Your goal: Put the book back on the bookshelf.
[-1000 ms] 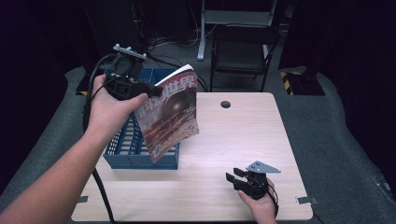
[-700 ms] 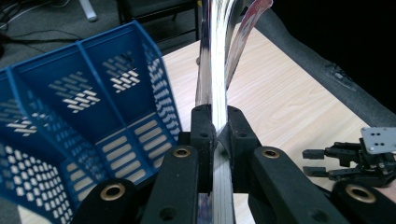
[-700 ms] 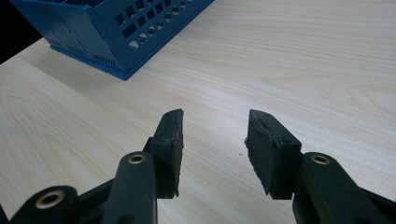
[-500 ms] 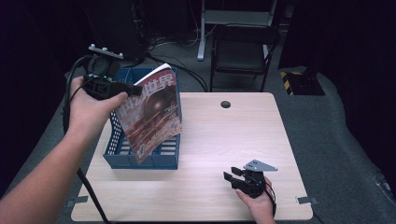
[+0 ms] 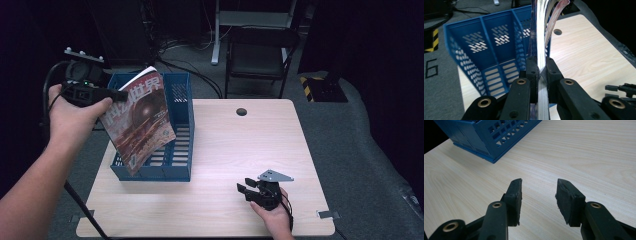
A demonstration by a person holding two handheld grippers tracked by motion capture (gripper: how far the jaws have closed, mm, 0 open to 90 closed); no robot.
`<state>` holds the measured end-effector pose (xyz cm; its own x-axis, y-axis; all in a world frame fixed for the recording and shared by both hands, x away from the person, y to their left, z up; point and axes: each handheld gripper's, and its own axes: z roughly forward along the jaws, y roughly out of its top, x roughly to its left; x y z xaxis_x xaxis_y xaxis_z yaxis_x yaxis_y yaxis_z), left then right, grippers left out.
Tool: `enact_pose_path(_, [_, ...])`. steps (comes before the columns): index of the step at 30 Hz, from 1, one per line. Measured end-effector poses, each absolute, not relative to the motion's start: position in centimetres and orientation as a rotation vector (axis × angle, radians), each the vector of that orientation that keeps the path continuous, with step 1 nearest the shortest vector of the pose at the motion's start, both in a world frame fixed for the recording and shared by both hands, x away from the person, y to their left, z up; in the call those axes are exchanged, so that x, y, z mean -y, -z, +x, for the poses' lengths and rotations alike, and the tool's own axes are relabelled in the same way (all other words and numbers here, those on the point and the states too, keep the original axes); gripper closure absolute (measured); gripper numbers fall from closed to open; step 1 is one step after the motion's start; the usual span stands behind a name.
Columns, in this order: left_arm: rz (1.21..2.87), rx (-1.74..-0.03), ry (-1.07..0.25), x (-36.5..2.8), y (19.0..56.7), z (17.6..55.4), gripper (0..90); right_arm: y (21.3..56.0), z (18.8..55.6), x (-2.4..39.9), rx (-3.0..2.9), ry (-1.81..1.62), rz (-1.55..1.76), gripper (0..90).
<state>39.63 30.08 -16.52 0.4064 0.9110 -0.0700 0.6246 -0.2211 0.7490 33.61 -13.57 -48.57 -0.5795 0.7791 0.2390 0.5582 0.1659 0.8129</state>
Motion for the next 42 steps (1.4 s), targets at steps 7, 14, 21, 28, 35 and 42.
enact_pose_path(7, [1.911,-1.359,-0.537,-31.5,16.8,39.9,84.1,48.7,33.7,13.4,-2.211,-1.377,1.286,55.6])
enact_pose_path(14, [1.895,-1.390,-0.548,-32.1,17.0,40.3,84.1,48.7,33.7,13.5,-2.211,-1.377,1.290,55.6])
enact_pose_path(21, [1.877,-1.412,-0.546,-32.4,17.2,40.4,84.1,48.7,33.8,13.5,-2.211,-1.378,1.287,55.6])
enact_pose_path(28, [1.848,-1.438,-0.560,-32.5,17.2,40.8,84.1,48.7,33.7,13.4,-2.216,-1.372,1.284,55.6])
enact_pose_path(35, [1.834,-1.473,-0.575,-32.3,17.2,41.5,84.1,48.7,33.7,13.5,-2.211,-1.374,1.286,55.6])
enact_pose_path(42, [1.815,-1.492,-0.591,-31.8,17.7,42.3,84.1,48.5,33.6,13.6,-2.211,-1.382,1.297,55.6])
